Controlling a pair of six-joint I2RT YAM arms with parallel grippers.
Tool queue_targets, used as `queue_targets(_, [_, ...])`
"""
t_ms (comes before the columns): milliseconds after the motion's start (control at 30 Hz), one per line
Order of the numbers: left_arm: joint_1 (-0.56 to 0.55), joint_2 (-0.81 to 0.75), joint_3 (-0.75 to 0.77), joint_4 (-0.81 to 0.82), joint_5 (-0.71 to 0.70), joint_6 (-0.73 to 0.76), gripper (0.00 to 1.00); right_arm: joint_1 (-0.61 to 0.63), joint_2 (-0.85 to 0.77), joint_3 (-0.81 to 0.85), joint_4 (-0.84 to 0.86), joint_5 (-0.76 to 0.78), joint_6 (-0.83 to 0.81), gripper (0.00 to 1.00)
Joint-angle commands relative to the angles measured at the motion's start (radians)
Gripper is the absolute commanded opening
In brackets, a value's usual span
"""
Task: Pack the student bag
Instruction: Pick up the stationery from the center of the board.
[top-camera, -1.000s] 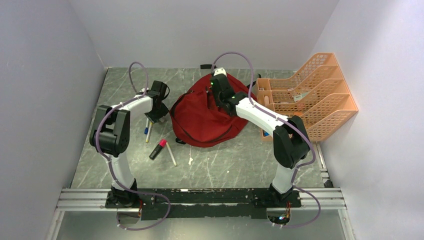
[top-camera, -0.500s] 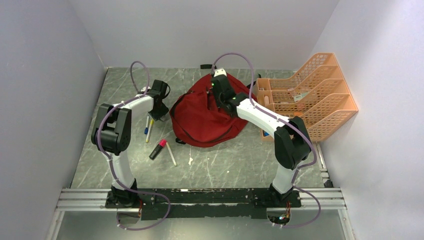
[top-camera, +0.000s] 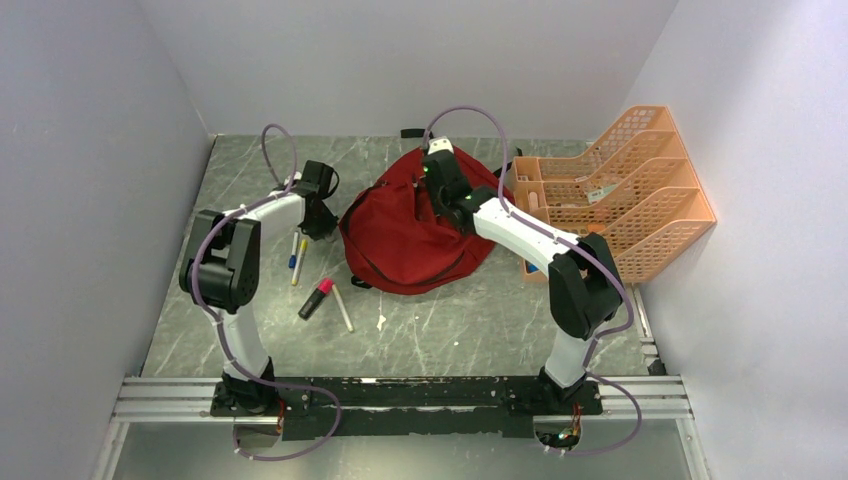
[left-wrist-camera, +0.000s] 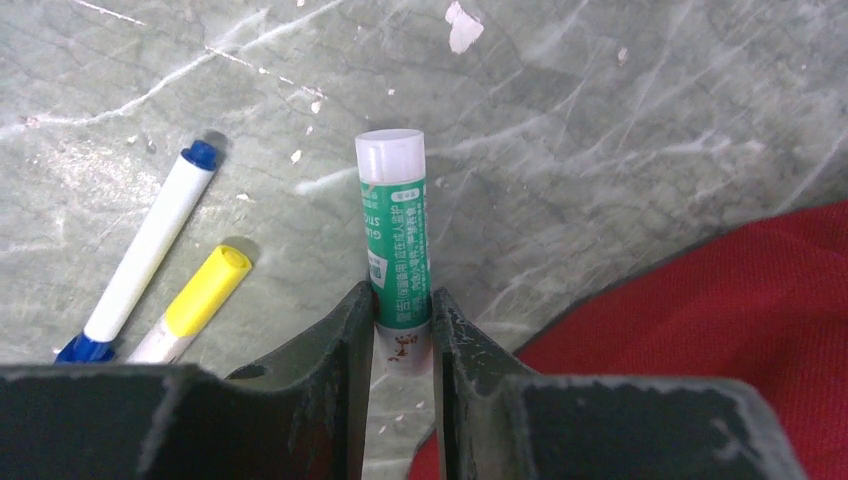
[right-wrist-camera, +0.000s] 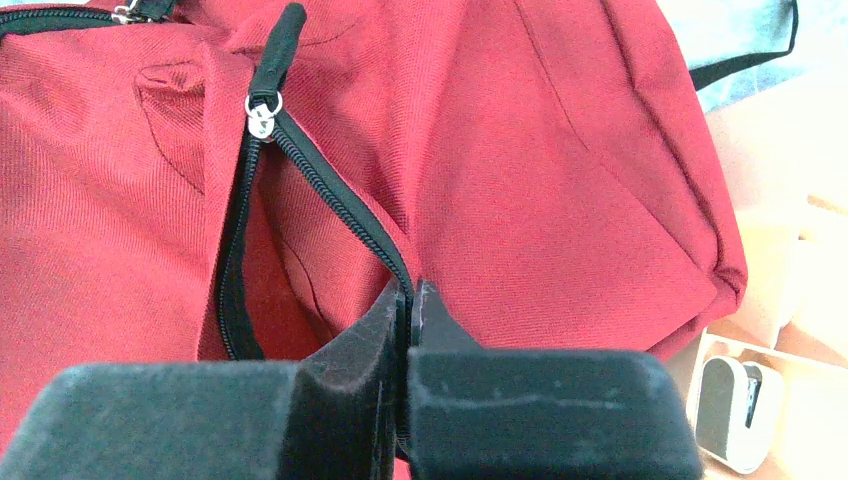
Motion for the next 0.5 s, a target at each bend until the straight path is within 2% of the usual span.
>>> queue_targets(0, [0.006,-0.105,-0.005,-0.044,-0.012,0.039,0.07,0.000,-0.043,-0.014,0.017,0.024,-0.001,0.00])
queue_targets(100, [0.006,-0.247,-0.042,-0.047,-0.052,0.054,0.05,0.000,-0.049,-0.017,0.020,0.039,0.016,0.00])
queue_targets(233, [0.005,-0.394,-0.035,-0.043,-0.044,0.158,0.05,0.002,-0.073,-0.036,0.058,0.044,0.042,0.00])
queue_targets(333, [0.002,-0.461,-0.021,0.007,0.087,0.241,0.05,0.001,-0.083,-0.042,0.079,0.058,0.052,0.00])
queue_targets(467, [-0.028,-0.511,-0.085,0.216,0.329,0.244,0.05,0.001,-0.092,-0.046,0.106,0.090,0.049,0.00])
